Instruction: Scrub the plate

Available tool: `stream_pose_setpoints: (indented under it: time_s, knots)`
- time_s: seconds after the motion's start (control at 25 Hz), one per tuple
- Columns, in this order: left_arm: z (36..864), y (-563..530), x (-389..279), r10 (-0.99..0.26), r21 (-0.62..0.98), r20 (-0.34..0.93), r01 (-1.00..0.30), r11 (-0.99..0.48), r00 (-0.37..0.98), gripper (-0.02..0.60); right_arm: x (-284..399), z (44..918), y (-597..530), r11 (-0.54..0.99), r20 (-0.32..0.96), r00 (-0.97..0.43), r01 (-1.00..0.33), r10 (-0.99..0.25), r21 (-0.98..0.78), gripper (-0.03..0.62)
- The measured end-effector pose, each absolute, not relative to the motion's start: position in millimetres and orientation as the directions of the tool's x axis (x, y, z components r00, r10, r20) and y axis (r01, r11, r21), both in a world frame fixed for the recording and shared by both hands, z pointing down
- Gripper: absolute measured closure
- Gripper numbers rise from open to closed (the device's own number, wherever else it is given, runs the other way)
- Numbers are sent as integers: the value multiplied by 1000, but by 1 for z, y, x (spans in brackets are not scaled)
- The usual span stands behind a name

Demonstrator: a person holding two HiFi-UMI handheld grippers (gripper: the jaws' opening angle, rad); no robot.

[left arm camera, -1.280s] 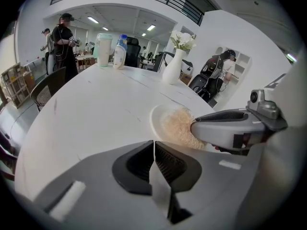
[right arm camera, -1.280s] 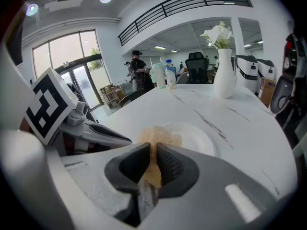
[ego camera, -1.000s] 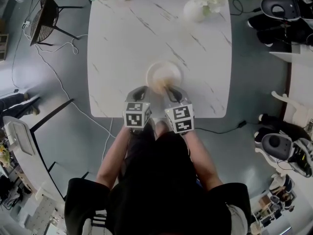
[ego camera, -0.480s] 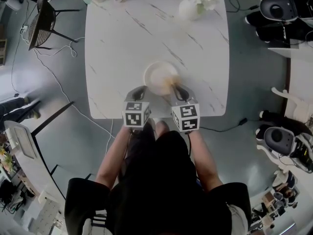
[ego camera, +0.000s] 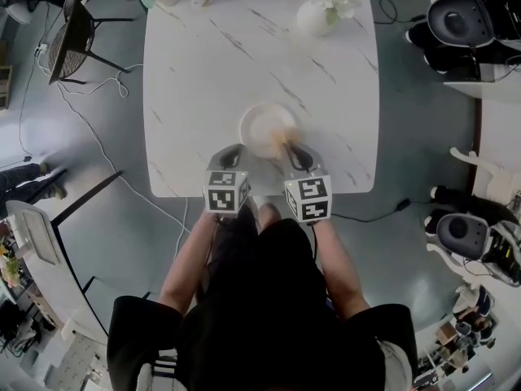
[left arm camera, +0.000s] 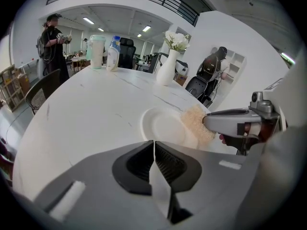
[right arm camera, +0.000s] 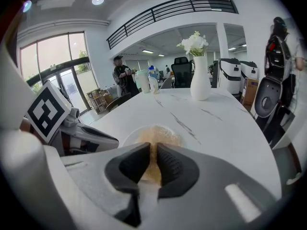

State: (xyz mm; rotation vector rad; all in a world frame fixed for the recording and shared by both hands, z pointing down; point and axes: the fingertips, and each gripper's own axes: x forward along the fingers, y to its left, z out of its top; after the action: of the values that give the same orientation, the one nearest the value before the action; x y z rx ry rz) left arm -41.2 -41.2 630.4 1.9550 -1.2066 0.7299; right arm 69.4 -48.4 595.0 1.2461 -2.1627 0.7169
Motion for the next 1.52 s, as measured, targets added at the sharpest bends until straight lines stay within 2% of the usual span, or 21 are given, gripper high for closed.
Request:
stream_pose_setpoints:
  time_s: [0.56,0.84,1.52]
  knots:
    - [542,-47,-44,-642,225,652,-911,-346,405,574,90,504,-48,409,538,-404,-905,-740,-117,545]
    - [477,-50,-43,-728,108,565,-910,-400,387,574,102,454,-43,401,458,-380,-914,-804,-55,545]
    - [363,-22,-52,-856,3,363,-919,-395,369,574,114,366,-12,405,264,-396,-914,-880,-21,545]
